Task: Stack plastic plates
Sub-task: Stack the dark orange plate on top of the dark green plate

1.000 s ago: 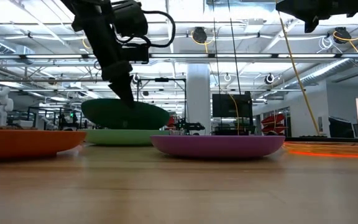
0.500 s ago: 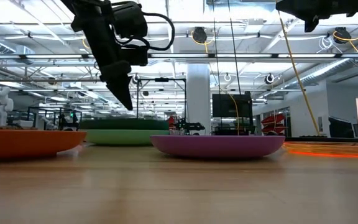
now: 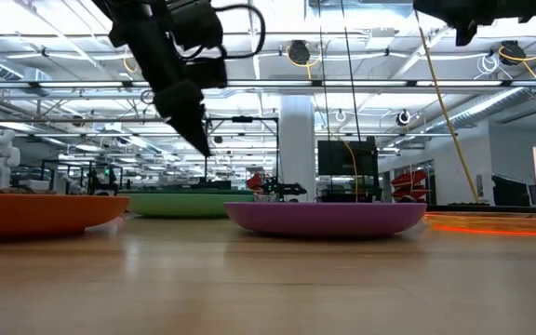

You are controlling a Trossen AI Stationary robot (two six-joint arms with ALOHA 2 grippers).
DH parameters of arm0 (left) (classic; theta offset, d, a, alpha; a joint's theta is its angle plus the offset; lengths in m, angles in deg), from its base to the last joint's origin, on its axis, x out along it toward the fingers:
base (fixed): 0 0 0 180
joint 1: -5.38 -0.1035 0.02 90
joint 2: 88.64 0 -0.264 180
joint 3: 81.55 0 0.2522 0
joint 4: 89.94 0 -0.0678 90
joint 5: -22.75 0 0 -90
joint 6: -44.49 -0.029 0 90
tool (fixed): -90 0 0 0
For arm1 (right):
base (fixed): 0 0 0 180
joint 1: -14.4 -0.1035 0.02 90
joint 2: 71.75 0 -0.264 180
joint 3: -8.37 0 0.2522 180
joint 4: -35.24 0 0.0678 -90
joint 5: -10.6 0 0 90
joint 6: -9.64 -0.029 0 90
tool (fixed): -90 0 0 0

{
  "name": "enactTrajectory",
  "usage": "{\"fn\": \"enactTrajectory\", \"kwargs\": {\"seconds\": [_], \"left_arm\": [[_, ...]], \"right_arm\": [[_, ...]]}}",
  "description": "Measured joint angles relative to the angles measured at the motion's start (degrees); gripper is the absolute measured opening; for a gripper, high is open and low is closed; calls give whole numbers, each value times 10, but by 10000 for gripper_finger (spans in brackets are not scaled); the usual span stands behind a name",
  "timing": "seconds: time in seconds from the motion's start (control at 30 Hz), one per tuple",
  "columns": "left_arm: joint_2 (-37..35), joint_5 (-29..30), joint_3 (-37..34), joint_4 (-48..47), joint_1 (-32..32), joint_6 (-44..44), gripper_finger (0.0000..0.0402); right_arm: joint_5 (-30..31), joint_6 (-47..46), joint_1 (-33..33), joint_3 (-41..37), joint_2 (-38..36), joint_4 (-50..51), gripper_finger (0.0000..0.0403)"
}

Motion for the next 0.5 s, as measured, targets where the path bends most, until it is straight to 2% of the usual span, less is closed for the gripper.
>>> {"fn": "enactTrajectory", "kwargs": {"seconds": [0.13, 0.27, 0.5], "left_arm": [[5, -38, 1, 97, 17, 3, 82], [5, -68, 2, 120, 44, -15, 82], [5, -69, 79, -86, 83, -18, 82]], "right_arm": [[0, 3, 0, 1, 5, -17, 6], [0, 18, 0, 2, 14, -41, 6], [0, 49, 0, 23, 38, -42, 6]]}}
